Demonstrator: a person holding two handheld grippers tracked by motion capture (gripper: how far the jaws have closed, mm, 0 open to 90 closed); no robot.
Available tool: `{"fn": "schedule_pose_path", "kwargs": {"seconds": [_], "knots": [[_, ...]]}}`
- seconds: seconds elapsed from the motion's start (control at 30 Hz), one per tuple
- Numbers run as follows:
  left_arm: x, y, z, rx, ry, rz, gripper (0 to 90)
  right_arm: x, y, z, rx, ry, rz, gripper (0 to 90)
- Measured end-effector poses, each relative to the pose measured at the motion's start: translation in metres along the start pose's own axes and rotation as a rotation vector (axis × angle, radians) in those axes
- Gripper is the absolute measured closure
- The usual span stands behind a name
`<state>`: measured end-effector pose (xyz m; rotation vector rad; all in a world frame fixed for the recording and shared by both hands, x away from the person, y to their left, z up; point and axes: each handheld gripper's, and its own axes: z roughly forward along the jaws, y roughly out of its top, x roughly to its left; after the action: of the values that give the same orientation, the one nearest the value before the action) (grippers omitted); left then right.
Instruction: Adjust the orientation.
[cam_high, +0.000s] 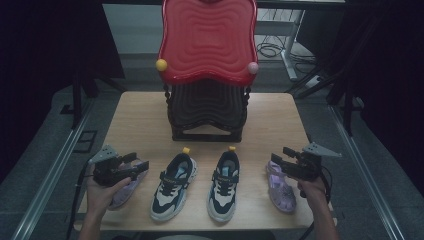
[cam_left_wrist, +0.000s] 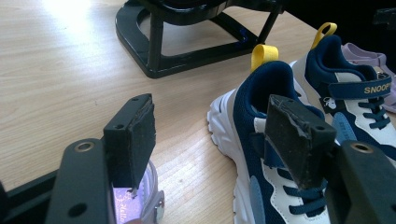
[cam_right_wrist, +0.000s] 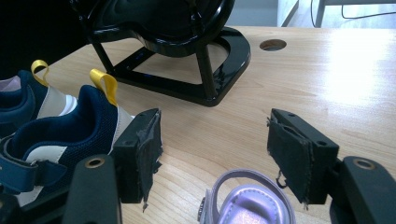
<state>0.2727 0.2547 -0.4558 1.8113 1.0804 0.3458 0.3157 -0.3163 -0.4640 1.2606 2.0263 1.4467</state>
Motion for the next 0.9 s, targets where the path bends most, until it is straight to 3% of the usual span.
{"fn": "schedule_pose_path", "kwargs": {"seconds": [0.07, 0.27, 0.37, 0.57, 0.77, 0.9], "knots": [[-0.003, 0.0, 0.0, -0.002, 0.007, -0.001, 34.7, -0.001, 0.0, 0.0, -0.017, -0.006, -0.016, 37.0], [-0.011, 0.0, 0.001, -0.01, 0.018, 0.019, 44.8, 0.006, 0.0, 0.003, 0.002, -0.013, -0.049, 36.7], [-0.013, -0.002, 0.0, -0.013, 0.036, 0.026, 60.2, 0.009, 0.0, 0.005, 0.016, -0.001, -0.046, 37.7], [-0.013, -0.007, -0.009, -0.009, 0.022, 0.011, 87.5, 0.02, 0.003, 0.013, 0.041, 0.019, -0.076, 38.0], [-0.015, -0.016, -0.015, 0.024, 0.007, 0.009, 89.8, 0.029, 0.006, 0.018, 0.064, 0.039, -0.111, 37.2], [-0.011, -0.031, -0.016, 0.078, -0.002, -0.009, 89.8, 0.032, 0.006, 0.018, 0.08, 0.048, -0.112, 37.4]]}}
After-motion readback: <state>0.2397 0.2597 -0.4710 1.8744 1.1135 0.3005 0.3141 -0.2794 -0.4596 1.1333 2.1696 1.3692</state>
